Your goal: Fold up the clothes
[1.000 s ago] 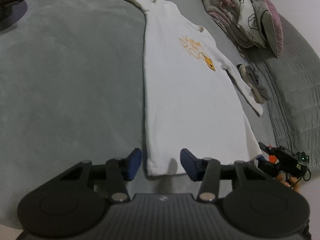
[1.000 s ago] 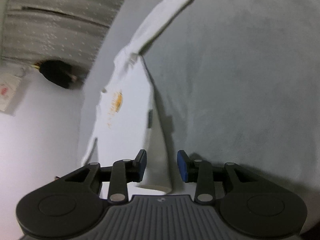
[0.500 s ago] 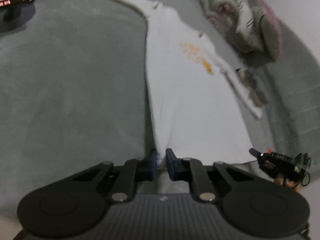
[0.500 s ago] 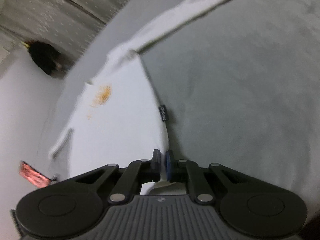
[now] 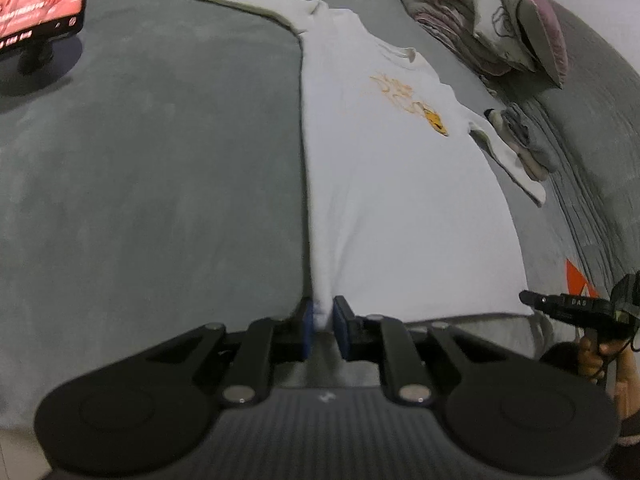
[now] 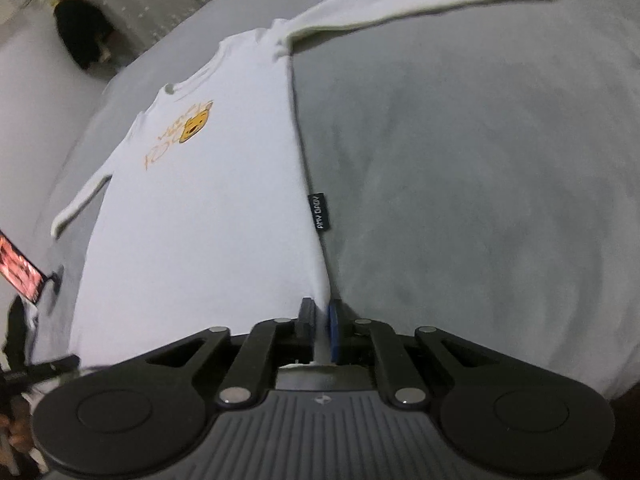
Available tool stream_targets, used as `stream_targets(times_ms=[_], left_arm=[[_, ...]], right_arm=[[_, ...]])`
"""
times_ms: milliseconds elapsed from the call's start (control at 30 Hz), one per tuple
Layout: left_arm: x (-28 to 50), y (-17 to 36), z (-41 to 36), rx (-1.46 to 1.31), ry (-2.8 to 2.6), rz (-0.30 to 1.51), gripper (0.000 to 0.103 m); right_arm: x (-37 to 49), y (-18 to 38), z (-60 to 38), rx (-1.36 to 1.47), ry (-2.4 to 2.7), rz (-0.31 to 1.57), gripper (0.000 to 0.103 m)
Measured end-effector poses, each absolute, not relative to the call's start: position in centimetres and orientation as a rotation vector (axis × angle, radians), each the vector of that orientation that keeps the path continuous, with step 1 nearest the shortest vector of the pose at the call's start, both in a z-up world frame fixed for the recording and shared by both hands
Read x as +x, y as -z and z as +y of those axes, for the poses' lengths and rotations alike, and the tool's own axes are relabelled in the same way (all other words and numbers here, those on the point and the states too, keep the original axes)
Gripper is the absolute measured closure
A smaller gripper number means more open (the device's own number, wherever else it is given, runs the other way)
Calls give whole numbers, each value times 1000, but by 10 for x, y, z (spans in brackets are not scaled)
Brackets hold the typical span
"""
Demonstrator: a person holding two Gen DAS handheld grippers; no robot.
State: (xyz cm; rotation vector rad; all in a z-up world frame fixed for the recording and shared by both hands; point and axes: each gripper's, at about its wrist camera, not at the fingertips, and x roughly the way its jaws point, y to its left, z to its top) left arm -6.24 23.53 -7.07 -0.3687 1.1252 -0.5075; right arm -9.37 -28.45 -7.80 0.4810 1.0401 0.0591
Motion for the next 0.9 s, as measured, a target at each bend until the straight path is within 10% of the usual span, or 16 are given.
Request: stream_targets(times_ms=[133,300,900], left_arm=[[-56,59,241,-356,449,1064,51],[-49,46,233,-304,358,975,33],[18,18,101,-113,369,868,7]], right_arm=[[-97,70,-293,476,-83,1028,77],[-80,70,-303,551,-41,972,64],[9,84,-338,821,102,823,58]])
